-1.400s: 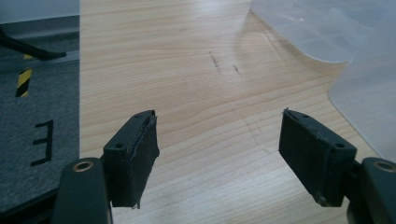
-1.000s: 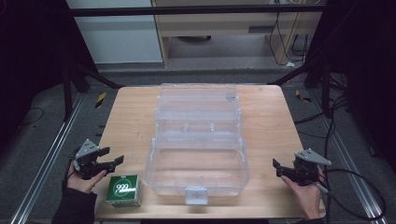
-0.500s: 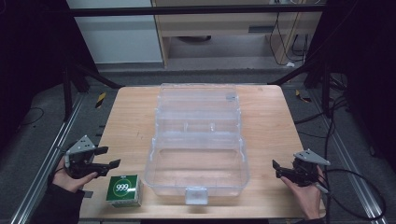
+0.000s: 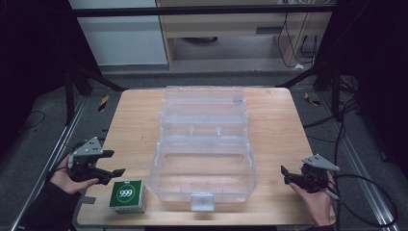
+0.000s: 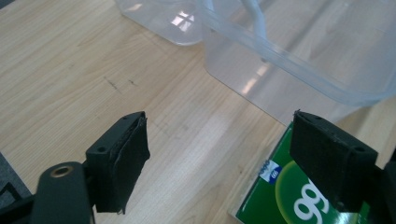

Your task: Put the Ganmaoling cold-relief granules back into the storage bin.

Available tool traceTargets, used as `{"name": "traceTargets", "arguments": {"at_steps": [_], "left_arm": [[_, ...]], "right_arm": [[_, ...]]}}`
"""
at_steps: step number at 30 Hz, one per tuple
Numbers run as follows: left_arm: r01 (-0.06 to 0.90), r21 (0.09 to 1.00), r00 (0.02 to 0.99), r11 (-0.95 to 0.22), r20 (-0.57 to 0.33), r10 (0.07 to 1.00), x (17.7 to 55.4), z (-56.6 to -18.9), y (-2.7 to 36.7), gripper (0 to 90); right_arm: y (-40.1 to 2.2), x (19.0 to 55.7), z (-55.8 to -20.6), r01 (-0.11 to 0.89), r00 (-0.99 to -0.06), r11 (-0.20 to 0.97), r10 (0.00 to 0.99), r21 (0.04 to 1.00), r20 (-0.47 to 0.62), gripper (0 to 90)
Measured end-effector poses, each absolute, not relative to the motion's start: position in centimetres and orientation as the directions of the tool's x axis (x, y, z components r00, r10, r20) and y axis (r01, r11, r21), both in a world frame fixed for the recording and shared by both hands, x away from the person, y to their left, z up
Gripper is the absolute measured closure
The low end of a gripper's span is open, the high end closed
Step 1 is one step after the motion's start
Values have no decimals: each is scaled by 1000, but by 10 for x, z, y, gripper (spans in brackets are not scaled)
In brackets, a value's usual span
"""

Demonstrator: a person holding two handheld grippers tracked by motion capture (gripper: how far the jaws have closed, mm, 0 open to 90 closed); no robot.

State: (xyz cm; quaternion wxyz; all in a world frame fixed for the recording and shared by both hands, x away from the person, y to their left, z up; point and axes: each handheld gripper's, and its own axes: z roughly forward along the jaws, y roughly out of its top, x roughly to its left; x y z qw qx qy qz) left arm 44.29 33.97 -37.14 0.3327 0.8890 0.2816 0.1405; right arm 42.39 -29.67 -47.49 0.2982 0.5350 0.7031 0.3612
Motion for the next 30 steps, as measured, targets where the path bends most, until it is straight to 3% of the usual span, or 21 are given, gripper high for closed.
{"name": "traceTargets", "arguments": {"at_steps": [15,30], "left_arm": [[298,561,906,-772,88,414,433,-369,329,143],[237,466,945,-852,93,314,425,-378,317,88]], "right_arm": [[-296,424,-477,541,-259,174,965,823,-34,66],[-297,424,-477,544,-260,176,965,820,-35,60]]}}
